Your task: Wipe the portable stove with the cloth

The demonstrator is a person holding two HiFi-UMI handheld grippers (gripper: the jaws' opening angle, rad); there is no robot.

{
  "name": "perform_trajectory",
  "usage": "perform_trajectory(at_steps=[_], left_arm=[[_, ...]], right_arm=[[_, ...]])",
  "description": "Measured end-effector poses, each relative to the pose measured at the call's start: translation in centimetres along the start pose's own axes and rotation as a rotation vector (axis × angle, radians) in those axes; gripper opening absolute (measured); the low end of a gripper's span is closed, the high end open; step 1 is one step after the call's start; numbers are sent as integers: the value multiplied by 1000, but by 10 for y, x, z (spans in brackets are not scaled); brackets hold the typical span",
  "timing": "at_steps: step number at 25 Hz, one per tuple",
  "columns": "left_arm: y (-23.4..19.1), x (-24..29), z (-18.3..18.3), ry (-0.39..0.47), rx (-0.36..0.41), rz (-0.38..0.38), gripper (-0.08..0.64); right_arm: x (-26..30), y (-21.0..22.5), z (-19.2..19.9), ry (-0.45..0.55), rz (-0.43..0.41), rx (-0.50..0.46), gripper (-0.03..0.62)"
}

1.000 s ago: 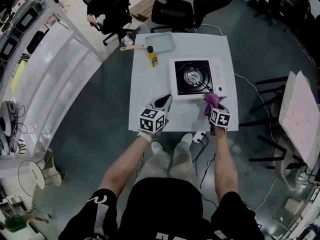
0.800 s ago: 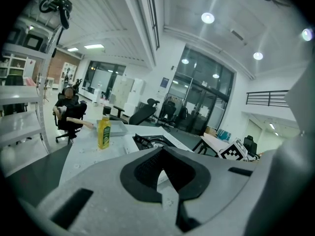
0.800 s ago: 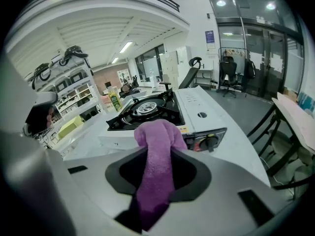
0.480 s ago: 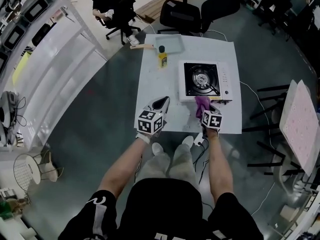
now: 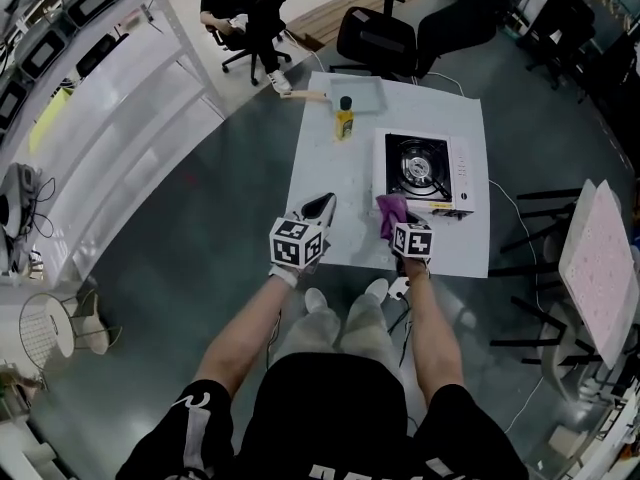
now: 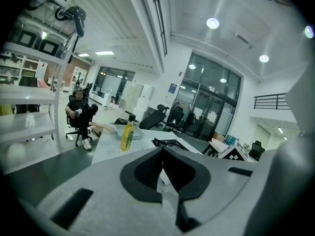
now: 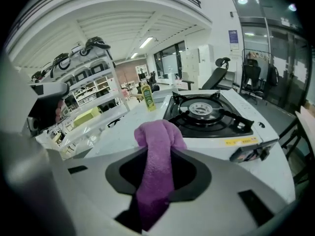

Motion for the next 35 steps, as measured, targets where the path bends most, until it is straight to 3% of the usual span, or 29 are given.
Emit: perform_trajectory(at_steps=[15, 29, 35], left_arm=[[-17, -18, -36, 60, -6, 22, 6], [-43, -9, -35, 40, -32, 15, 6], [-56, -5, -37, 38, -50, 1, 6]], right_arm=[[-14, -32, -43, 65, 10, -20, 110], [21, -53, -37, 5, -20, 10, 110], [37, -50, -44, -25, 10, 39, 110]])
Point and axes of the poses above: the fingertips, and each gripper's own axes: x forward along the fingers, y to its right, z out of its underside, the point moved 9 cm from there along -x, backward along the fingers, and after that the axes turned 15 degrees about -x, right-handed, at the moved point
